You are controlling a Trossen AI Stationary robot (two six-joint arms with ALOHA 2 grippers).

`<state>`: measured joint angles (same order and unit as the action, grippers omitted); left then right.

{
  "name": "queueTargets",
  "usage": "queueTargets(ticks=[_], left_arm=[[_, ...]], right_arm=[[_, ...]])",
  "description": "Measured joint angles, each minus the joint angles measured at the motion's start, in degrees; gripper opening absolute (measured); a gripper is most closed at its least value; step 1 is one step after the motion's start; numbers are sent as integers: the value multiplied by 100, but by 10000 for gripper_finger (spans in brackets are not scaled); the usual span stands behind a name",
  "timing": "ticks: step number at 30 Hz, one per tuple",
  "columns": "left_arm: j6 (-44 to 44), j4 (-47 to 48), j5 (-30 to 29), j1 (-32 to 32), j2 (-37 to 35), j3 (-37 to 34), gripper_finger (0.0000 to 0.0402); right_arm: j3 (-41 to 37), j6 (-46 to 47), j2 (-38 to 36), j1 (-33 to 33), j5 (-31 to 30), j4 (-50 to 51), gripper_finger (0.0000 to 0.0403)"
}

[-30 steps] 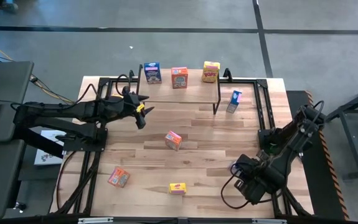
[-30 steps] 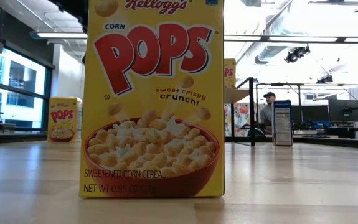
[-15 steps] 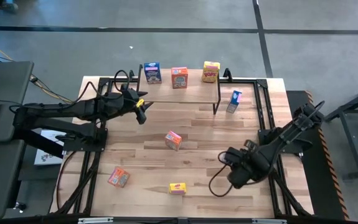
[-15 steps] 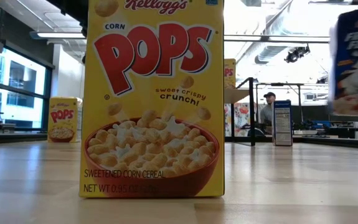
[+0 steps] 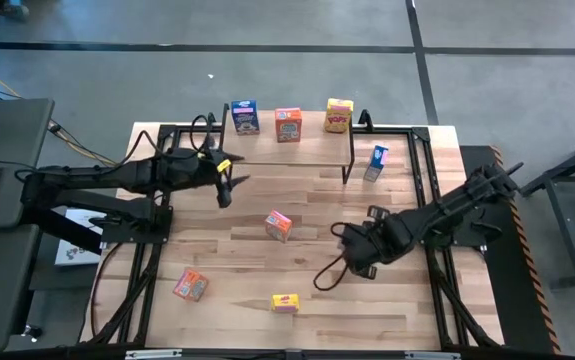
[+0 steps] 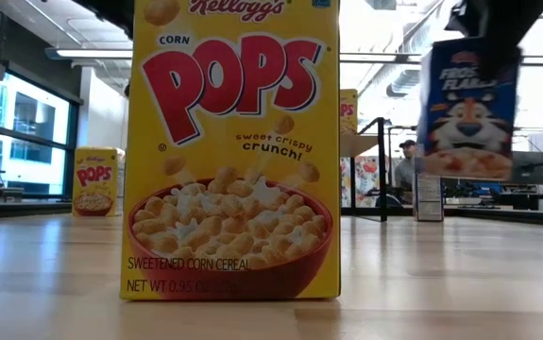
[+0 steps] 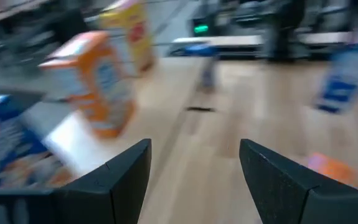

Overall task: Stack cereal on shelf
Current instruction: Put the bottom blue cereal box aligned with the other blue cereal box on the shelf

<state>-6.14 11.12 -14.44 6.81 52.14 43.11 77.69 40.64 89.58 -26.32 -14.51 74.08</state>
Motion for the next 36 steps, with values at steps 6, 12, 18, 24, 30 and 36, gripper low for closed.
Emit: queueTargets(ticks=[6,12,18,24,30,36], left_arm=[[-13,-106,881,-146,0,0,235],[159,-360,1044,-245,163,0,235],[402,-725,1043,-243,459,0,235],[401,-1139,1043,-250,746,0,235],[386,-1748,1045,-250,1197,2,235],[258,-2073,1189,-254,1695,2,235]], right_arm=[[4,-1022,0,413,-28,-260,135],[468,-2098,0,771,-76,-586,136],[1129,-3046,0,1150,-177,-758,136],[1518,-3607,0,1535,11,-838,135],[1561,-3968,0,1824,446,-1128,135],[1561,-4114,2,2008,455,-1307,135]])
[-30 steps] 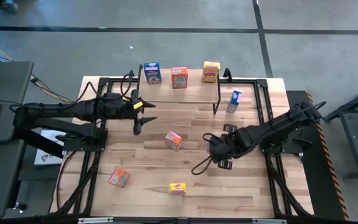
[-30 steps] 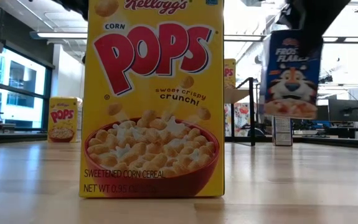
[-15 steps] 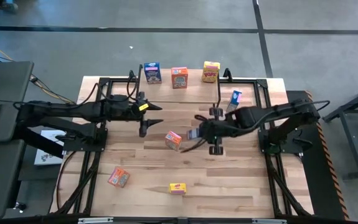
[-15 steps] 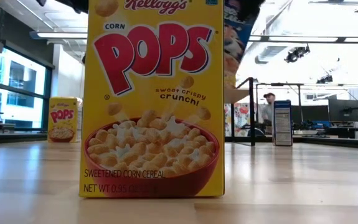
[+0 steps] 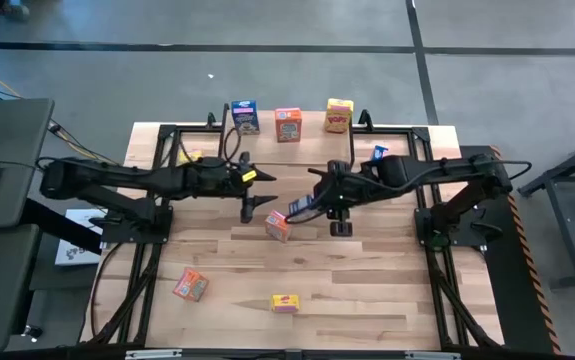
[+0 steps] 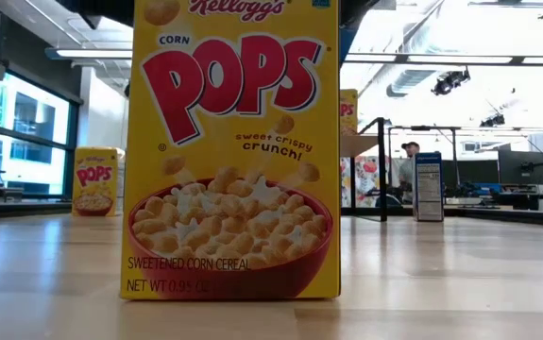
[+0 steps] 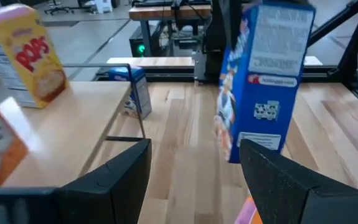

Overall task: Stack cereal on shelf
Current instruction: Put the bottom blue cereal box aligned with the other blue cereal box on the shelf

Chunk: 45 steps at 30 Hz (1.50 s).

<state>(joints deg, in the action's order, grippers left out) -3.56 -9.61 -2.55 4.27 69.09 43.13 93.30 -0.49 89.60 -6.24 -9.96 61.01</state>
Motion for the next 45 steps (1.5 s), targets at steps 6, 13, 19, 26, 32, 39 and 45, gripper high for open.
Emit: queueTargets(ticks=[6,13,19,26,32,39,45], left_arm=[[-11,-443,53,-62,446,-2,235],[-213,-1189,55,-270,730,0,235],[-211,-1567,45,-323,913,94,235],[-229,-1539,53,-325,1224,395,235],[-229,-1527,63,-329,1273,407,235],[-227,-1555,206,-328,1273,407,235],[-164,-1558,390,-326,1271,407,235]], right_arm=[[0,0,0,160,1,-43,135],[-2,0,0,291,7,-58,136],[-2,0,0,299,17,-113,136],[-11,-7,0,299,162,-131,135],[-13,3,7,299,148,-79,135],[-13,43,7,295,162,-91,135],[-13,-2,7,291,123,-135,135]])
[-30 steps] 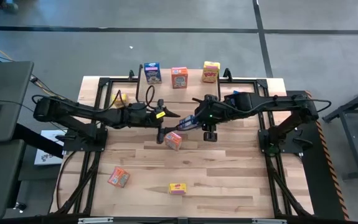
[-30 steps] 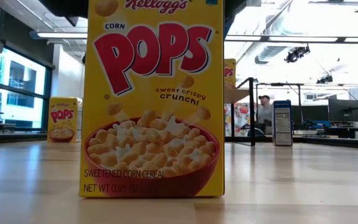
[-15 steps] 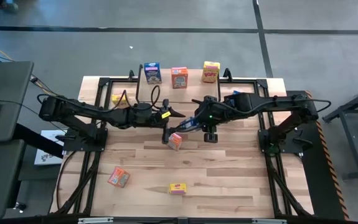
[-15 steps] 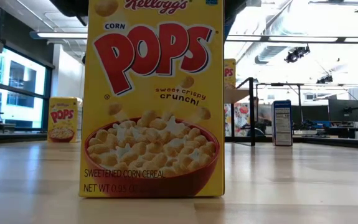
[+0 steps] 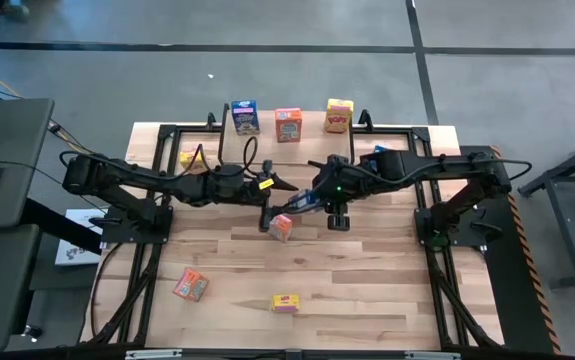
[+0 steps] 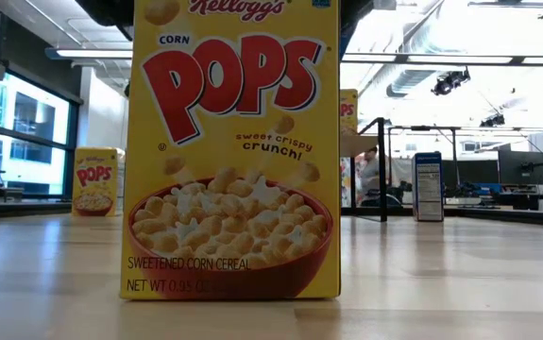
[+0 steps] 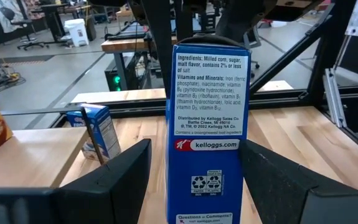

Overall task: Stack cereal on shelf
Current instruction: Put the bottom blue cereal box aligned with the other blue cereal box on the shelf

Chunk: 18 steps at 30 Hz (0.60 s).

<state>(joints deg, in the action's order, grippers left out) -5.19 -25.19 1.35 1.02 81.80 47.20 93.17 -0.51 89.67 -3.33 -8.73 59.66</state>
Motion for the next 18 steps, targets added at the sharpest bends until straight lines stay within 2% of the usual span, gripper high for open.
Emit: queueTargets(ticks=[18], left_arm=[[2,-192,-184,-17,2,0,235]], right_arm=[[0,65,-9,9,-35,-18,135]])
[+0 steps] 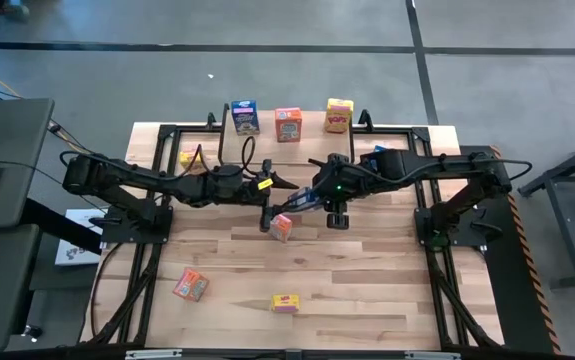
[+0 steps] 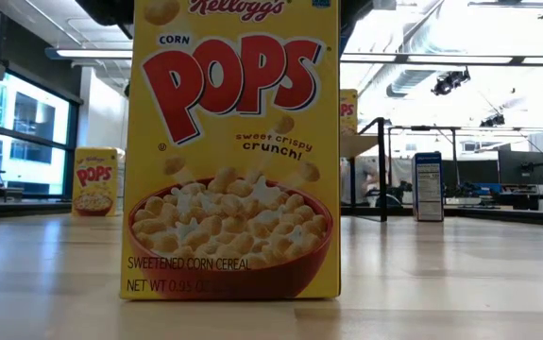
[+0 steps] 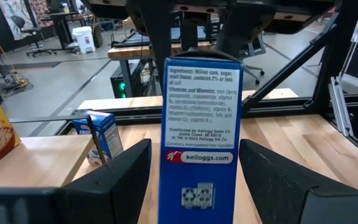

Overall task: Stack cereal on shelf
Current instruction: Put the bottom blue cereal box aligned with the other blue cereal box on the shelf

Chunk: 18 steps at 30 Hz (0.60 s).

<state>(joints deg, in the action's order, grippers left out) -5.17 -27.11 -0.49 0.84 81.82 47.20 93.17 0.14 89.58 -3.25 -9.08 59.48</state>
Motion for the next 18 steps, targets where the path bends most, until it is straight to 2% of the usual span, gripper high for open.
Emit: queueTargets(ticks=[8,18], left_arm=[[173,10,-6,33,0,0,239],[193,-24,-42,34,0,4,285]], right_arm=[[7,-4,0,0,7,4,135],[7,4,2,0,13,26,135]])
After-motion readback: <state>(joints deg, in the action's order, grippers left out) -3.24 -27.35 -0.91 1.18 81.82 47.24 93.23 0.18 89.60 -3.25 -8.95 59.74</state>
